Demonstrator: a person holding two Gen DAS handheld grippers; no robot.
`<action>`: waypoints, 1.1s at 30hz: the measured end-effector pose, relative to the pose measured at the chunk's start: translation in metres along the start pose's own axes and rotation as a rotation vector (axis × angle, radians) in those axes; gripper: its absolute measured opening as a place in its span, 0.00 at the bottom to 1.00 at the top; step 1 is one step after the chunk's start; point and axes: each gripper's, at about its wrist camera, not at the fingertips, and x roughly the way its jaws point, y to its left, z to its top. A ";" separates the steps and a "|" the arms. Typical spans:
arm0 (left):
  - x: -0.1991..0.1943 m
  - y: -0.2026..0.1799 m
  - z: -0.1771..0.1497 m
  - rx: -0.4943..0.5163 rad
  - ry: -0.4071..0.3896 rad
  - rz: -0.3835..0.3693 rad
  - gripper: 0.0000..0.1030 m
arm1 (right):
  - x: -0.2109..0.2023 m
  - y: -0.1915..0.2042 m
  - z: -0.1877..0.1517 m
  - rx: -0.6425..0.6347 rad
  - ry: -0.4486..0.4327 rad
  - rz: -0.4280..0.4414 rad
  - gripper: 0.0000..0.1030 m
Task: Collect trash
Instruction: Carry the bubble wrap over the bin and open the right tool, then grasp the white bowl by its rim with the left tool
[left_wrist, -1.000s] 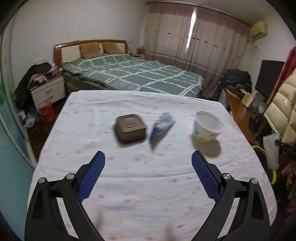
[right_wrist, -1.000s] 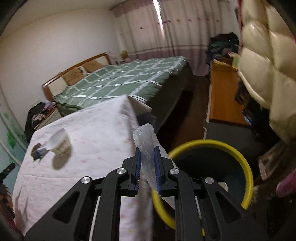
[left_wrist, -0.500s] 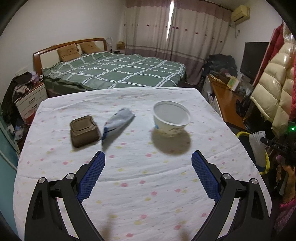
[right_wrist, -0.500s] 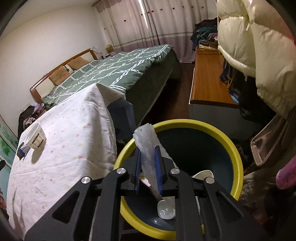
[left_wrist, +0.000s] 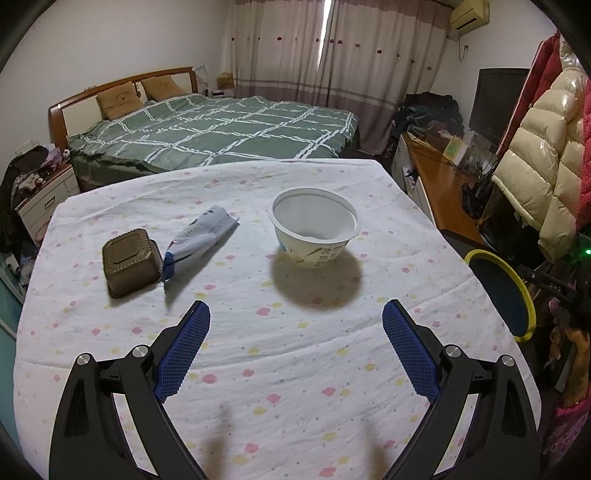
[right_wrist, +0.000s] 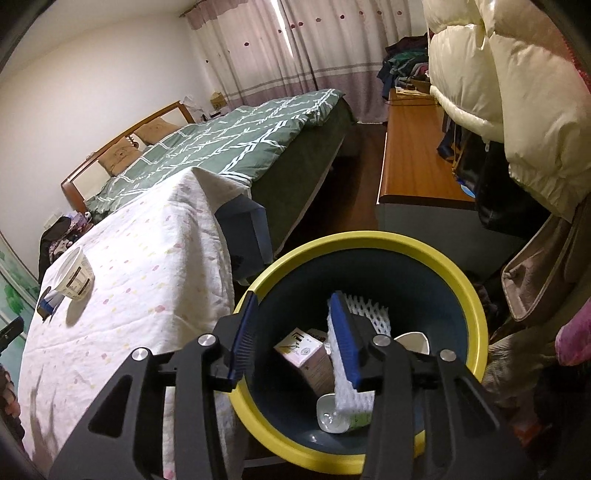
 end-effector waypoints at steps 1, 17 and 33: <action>0.003 0.000 0.001 0.000 0.004 -0.003 0.90 | 0.000 0.001 -0.001 0.000 0.002 0.003 0.41; 0.076 -0.023 0.041 0.057 0.115 -0.059 0.90 | 0.006 0.006 -0.006 0.004 0.023 0.026 0.42; 0.138 -0.033 0.089 0.089 0.206 -0.011 0.91 | 0.017 -0.006 -0.010 0.021 0.047 0.038 0.43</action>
